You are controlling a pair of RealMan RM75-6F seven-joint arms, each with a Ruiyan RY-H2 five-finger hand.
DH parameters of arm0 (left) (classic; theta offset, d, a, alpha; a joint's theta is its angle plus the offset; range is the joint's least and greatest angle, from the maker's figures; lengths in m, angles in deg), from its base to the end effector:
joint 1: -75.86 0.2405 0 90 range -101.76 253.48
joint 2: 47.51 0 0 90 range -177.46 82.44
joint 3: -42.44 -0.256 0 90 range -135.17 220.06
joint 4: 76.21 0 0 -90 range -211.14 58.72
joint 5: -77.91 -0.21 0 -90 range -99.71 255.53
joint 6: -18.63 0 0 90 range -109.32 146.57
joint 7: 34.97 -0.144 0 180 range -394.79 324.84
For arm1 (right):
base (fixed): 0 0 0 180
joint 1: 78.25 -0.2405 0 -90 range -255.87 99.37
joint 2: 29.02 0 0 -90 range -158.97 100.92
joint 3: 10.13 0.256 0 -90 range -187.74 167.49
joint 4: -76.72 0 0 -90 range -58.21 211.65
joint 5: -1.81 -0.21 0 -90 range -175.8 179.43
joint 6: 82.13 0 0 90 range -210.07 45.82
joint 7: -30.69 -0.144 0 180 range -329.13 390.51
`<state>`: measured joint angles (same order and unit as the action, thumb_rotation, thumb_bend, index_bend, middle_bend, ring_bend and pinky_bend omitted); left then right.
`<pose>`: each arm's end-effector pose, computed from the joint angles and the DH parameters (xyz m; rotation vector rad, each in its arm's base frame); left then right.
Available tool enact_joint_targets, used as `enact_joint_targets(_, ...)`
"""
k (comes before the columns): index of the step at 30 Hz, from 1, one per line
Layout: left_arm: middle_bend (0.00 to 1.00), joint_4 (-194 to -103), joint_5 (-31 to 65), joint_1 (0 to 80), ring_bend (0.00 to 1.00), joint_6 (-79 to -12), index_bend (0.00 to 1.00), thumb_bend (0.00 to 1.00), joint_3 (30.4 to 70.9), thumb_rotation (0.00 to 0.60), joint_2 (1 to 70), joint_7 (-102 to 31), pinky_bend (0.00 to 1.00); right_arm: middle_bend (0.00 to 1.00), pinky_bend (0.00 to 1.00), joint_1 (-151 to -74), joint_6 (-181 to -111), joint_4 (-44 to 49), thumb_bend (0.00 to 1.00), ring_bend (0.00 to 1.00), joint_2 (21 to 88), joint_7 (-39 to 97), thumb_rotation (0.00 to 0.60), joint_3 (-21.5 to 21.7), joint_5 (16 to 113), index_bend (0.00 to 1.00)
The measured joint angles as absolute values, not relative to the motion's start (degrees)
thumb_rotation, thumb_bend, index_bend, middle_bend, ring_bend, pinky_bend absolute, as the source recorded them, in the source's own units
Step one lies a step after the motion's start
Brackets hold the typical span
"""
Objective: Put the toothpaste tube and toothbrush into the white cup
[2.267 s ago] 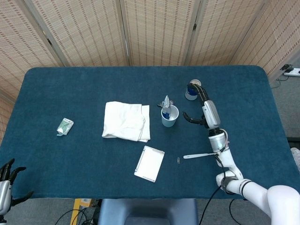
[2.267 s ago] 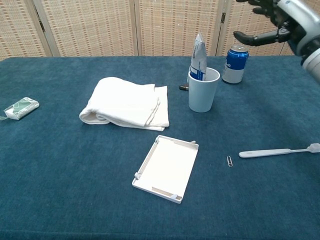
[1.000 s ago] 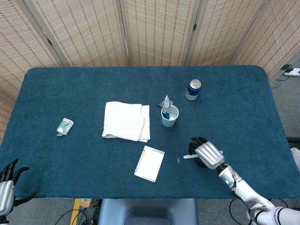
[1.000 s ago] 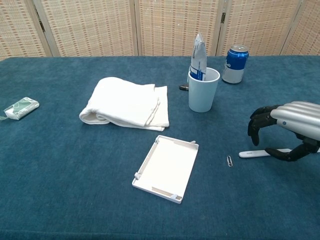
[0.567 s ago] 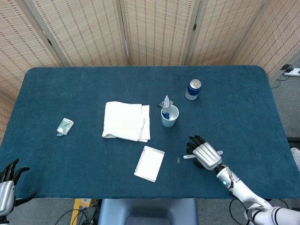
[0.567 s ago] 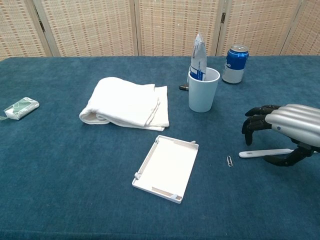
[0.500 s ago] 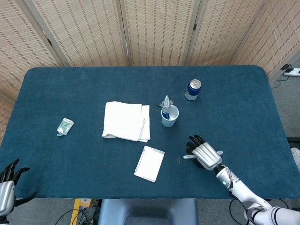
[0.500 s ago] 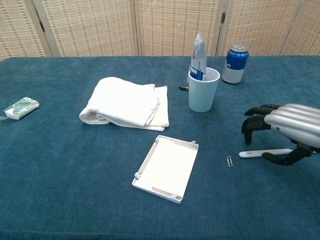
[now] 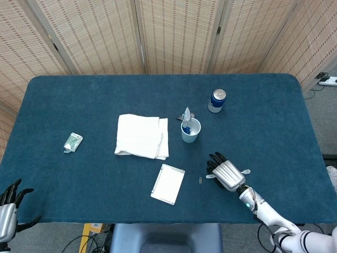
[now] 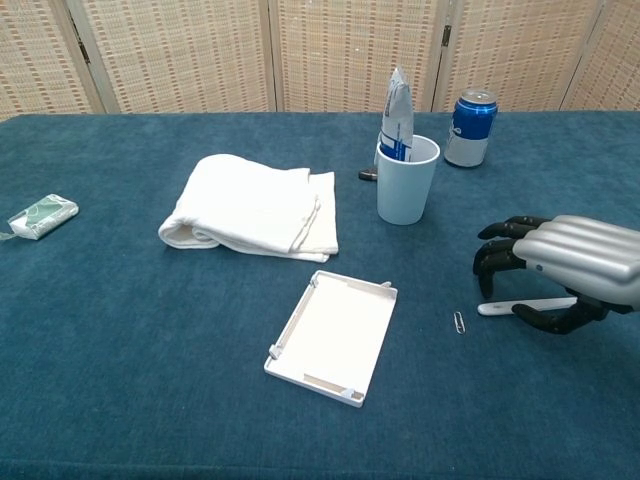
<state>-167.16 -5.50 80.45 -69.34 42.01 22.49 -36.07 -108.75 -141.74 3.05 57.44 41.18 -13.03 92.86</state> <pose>-0.3370 0.1147 0.1291 -1.2348 -1.0651 -0.7919 -0.2455 -0.2726 -0.0164 2.1126 -0.6946 0.7632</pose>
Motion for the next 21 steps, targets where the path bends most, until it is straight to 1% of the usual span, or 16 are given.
enact_joint_targets(6, 0.05, -166.91, -5.47, 80.47, 0.02, -69.31, 0.29, 0.14, 42.01, 0.6, 22.56, -35.86, 0.15, 0.24, 0.08, -108.61, -141.24, 2.26, 0.42, 0.06, 56.75, 42.33, 0.6, -13.9, 93.12, 0.4)
enact_joint_targets(10, 0.05, -166.74, -5.76, 80.38, 0.02, -69.34, 0.29, 0.14, 42.0, 0.6, 22.75, -35.69, 0.15, 0.25, 0.08, -108.05, -141.65, 1.14, 0.42, 0.06, 55.72, 43.54, 0.6, -14.89, 93.84, 0.4)
enact_joint_targets(17, 0.05, -166.28, -5.66, 80.45, 0.02, -69.13, 0.29, 0.14, 41.85, 0.6, 23.01, -35.4, 0.15, 0.24, 0.08, -105.24, -145.29, -0.04, 0.42, 0.06, 53.35, 44.08, 0.6, -17.47, 95.87, 0.4)
enact_joint_targets(21, 0.05, -166.13, -5.7, 80.35, 0.02, -69.07, 0.29, 0.14, 41.9, 0.6, 23.17, -35.34, 0.15, 0.24, 0.08, -103.81, -148.35, 0.05, 0.42, 0.06, 52.52, 43.31, 0.6, -17.91, 96.81, 0.4)
